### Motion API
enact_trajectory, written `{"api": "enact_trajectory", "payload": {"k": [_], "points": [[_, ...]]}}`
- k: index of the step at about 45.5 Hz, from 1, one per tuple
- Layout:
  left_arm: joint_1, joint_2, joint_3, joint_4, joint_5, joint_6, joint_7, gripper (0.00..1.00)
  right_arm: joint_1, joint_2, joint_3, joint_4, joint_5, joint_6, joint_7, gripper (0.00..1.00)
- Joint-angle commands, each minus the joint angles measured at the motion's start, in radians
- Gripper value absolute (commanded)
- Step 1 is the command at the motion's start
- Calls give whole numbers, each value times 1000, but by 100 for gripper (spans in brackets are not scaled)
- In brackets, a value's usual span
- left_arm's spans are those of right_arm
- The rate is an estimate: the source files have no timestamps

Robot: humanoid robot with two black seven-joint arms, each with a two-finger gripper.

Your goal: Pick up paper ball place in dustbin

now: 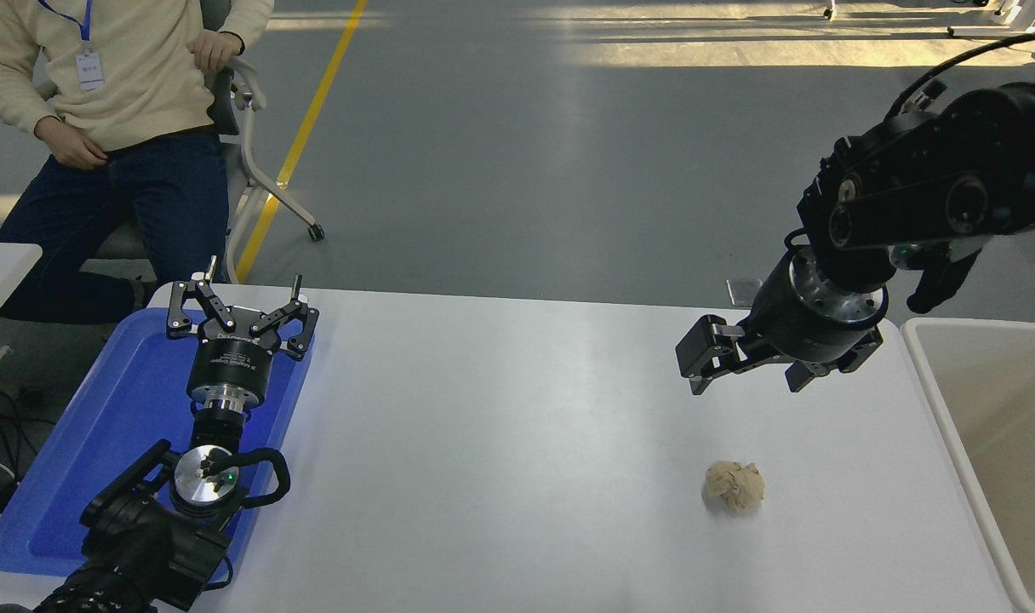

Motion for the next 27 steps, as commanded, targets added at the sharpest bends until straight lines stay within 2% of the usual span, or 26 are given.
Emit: {"api": "enact_trajectory", "payload": {"k": [1, 19, 27], "points": [[0, 0, 0, 0, 0, -1, 0, 100, -5, -4, 2, 0, -2, -4, -1, 100], [0, 1, 0, 0, 0, -1, 0, 100, -24, -41, 3, -6, -5, -4, 0, 100], [0, 1, 0, 0, 0, -1, 0, 100, -80, -66, -4, -15, -106, -80, -1, 100]]}}
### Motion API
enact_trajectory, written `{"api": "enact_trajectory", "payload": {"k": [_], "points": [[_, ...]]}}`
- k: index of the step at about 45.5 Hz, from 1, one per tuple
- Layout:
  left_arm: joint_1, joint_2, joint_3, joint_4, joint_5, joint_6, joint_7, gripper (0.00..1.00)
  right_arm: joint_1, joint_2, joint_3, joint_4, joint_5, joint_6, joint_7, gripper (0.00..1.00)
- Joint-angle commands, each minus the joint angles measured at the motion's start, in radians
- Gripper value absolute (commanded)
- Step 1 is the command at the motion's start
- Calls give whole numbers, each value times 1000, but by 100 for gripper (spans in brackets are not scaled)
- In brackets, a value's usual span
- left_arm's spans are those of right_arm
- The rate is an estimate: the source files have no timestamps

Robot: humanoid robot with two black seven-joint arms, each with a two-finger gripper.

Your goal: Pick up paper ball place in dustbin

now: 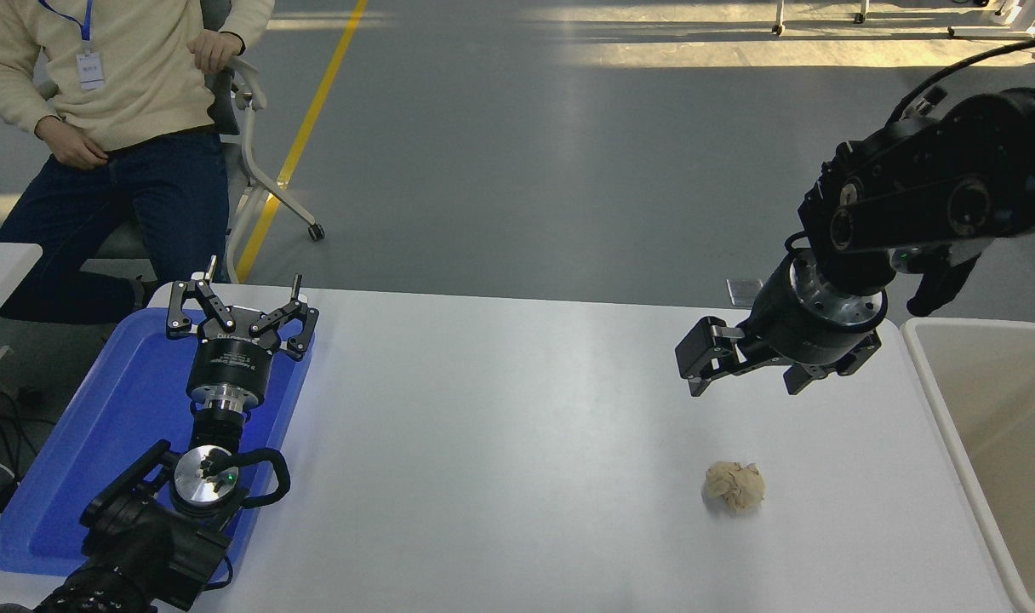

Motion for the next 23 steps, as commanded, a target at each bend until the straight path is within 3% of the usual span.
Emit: {"api": "enact_trajectory", "payload": {"k": [1, 23], "points": [[0, 1, 0, 0, 0, -1, 0, 100, -63, -26, -8, -10, -100, -83, -1, 100], [0, 1, 2, 0, 0, -1, 0, 100, -319, -20, 3, -112, -175, -277, 0, 100]]}}
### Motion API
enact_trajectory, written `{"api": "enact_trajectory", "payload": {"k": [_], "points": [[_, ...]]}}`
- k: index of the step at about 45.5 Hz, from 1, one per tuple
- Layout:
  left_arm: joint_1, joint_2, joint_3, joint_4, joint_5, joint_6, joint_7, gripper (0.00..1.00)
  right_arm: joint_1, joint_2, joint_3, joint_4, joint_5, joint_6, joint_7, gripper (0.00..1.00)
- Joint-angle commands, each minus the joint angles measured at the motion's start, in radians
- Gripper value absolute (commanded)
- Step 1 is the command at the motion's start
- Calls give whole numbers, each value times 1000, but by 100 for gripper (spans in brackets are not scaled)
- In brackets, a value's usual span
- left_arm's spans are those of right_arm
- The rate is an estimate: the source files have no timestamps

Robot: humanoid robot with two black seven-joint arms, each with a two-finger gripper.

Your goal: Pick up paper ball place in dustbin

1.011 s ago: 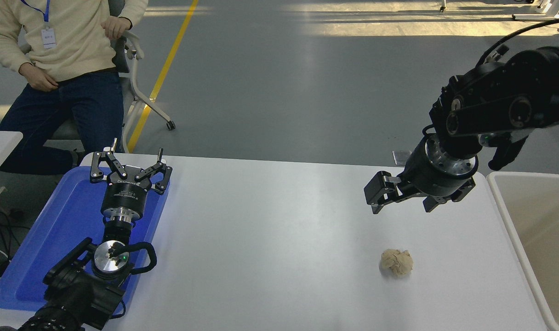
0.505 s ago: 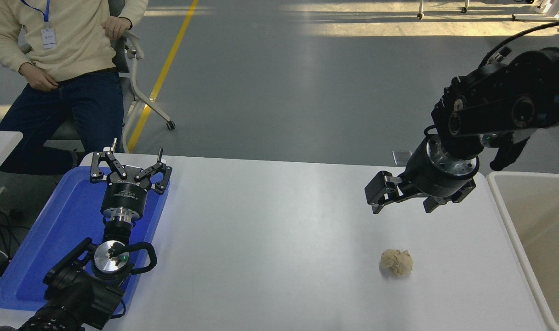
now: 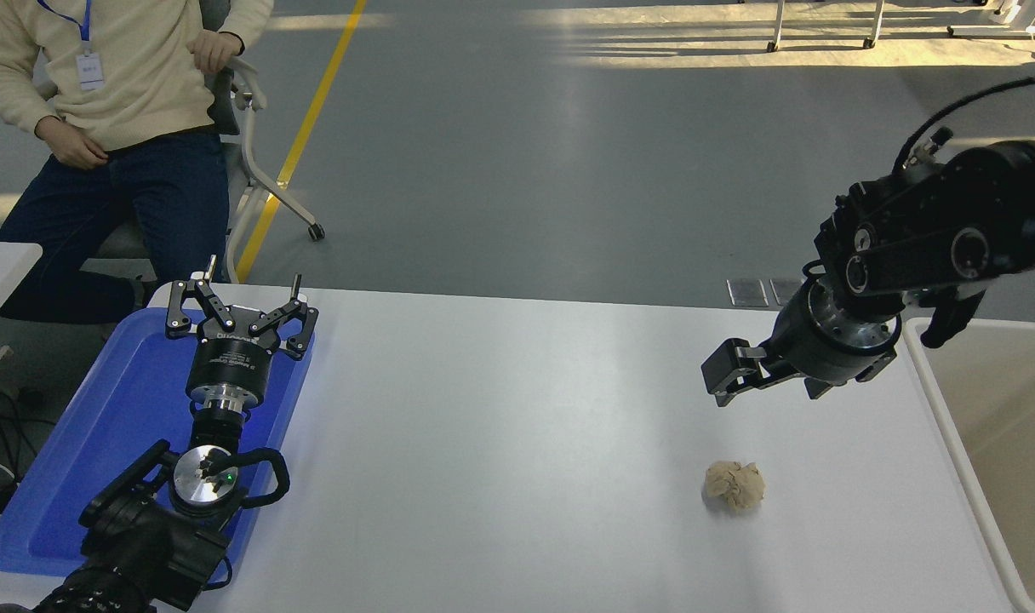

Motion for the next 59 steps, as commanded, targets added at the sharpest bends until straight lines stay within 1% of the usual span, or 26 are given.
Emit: {"api": "enact_trajectory", "payload": {"k": [1, 15, 21, 33, 42, 59], "points": [[0, 0, 0, 0, 0, 0, 0, 100, -130, 0, 11, -64, -39, -85, 0, 100], [0, -1, 2, 0, 0, 0, 0, 100, -253, -14, 49, -131, -62, -109, 1, 100], [0, -1, 2, 0, 0, 0, 0, 100, -316, -19, 68, -159, -94, -135, 0, 100], [0, -1, 2, 0, 0, 0, 0, 100, -391, -19, 97, -220, -95, -157, 0, 100], [0, -1, 2, 0, 0, 0, 0, 100, -480, -19, 118, -325, -95, -160, 0, 100], [0, -1, 2, 0, 2, 0, 0, 100, -581, -13, 167, -360, -115, -195, 0, 100]]}}
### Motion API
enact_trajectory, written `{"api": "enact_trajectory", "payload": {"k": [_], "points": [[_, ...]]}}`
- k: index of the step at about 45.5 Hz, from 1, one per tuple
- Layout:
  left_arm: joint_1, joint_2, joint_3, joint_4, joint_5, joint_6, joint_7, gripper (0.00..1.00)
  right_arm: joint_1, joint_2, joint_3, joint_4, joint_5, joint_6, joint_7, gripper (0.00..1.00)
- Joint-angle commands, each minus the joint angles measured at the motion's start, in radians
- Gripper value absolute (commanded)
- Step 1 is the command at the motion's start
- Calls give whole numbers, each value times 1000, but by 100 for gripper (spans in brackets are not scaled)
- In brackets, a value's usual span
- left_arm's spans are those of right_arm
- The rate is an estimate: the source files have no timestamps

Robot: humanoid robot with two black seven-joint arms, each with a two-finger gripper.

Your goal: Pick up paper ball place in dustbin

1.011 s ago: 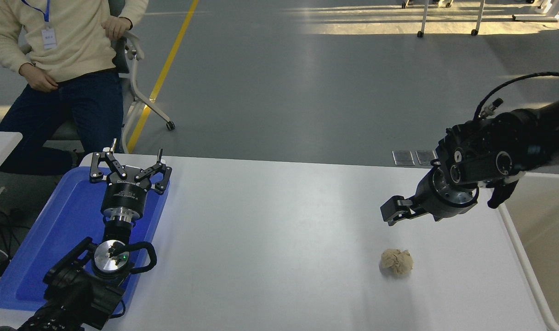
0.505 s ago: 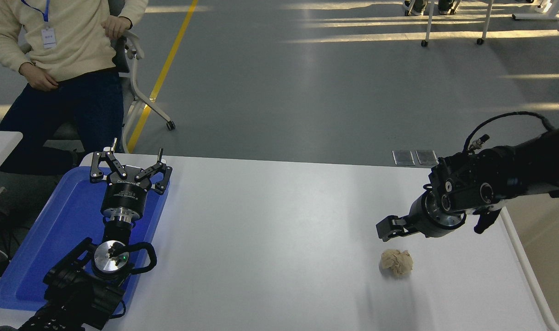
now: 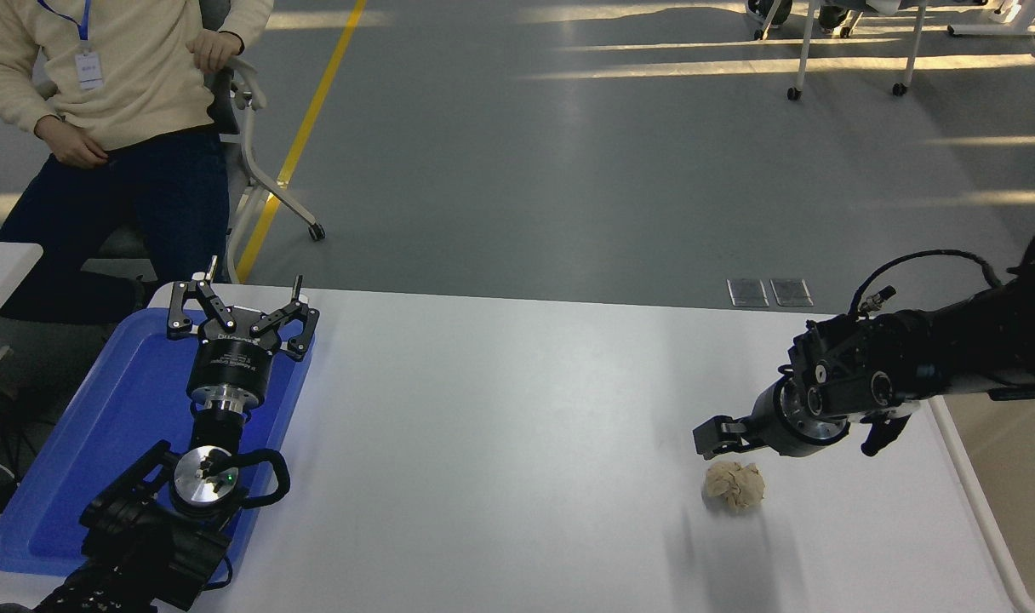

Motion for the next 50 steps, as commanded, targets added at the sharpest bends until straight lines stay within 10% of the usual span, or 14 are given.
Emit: {"api": "enact_trajectory", "payload": {"k": [1, 50], "points": [[0, 0, 0, 0, -1, 0, 0, 100, -74, 4, 29, -38, -13, -31, 0, 100], [0, 1, 0, 0, -1, 0, 0, 100, -217, 18, 30, -153, -21, -129, -5, 96]]}}
